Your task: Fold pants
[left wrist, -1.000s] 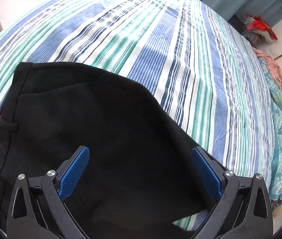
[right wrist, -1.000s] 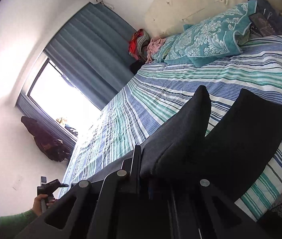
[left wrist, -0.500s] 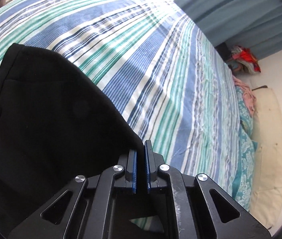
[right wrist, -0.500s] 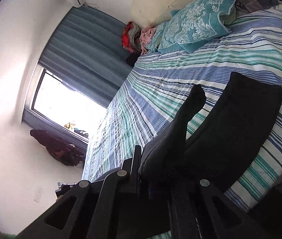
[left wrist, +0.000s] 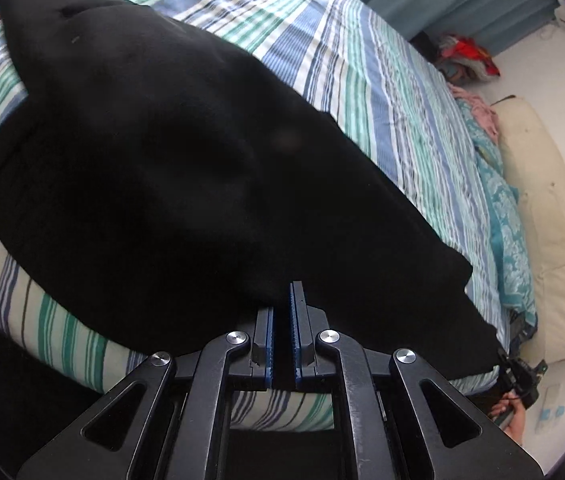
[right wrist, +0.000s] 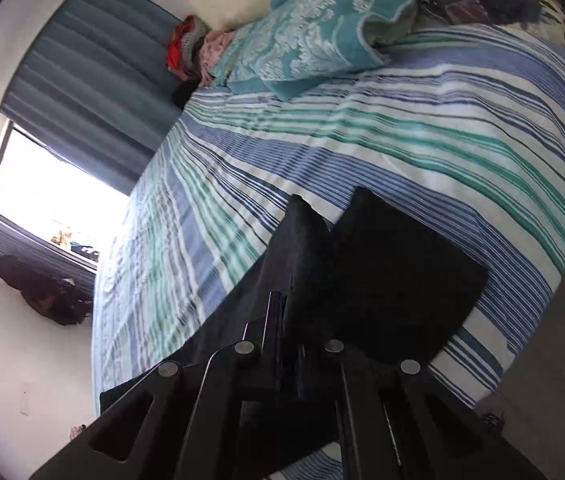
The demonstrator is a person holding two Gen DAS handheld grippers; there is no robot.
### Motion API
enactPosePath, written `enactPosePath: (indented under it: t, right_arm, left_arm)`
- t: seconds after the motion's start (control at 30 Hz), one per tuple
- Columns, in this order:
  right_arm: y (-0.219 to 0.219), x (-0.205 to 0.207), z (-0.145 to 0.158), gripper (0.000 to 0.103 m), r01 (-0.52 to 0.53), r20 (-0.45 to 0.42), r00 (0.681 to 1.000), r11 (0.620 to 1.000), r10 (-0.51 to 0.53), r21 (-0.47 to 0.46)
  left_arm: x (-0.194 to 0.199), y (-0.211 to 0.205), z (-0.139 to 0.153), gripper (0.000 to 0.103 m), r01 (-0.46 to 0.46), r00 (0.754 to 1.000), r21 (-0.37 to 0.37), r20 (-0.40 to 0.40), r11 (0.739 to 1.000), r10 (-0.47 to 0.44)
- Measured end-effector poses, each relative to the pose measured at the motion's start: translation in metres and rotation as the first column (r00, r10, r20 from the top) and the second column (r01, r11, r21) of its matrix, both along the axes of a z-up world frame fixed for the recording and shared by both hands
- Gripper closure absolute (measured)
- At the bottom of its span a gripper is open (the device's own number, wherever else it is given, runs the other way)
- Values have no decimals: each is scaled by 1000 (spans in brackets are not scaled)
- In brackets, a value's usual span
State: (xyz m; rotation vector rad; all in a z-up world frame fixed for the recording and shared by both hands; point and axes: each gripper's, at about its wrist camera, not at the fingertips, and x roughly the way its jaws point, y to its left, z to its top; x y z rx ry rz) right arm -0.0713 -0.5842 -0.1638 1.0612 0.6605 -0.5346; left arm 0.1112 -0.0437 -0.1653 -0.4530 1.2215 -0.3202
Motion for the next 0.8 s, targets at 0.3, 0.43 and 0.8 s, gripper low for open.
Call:
enactPosePath:
  t: [0.3, 0.43, 0.8]
  right_arm:
    - [-6, -23, -23, 92, 37, -64, 997, 997, -32, 70]
    - [-5, -23, -23, 49, 44, -63, 997, 996, -40, 76]
    - [-5, -33, -7, 98, 127, -11, 992, 992, -127, -18]
  left_arm:
    - [-3, -6, -1, 97, 29, 999, 32, 19, 999, -30]
    - [-7, -5, -5, 97, 35, 999, 45, 28, 998, -36]
    - [-12, -13, -6, 97, 60, 998, 56, 24, 997, -61]
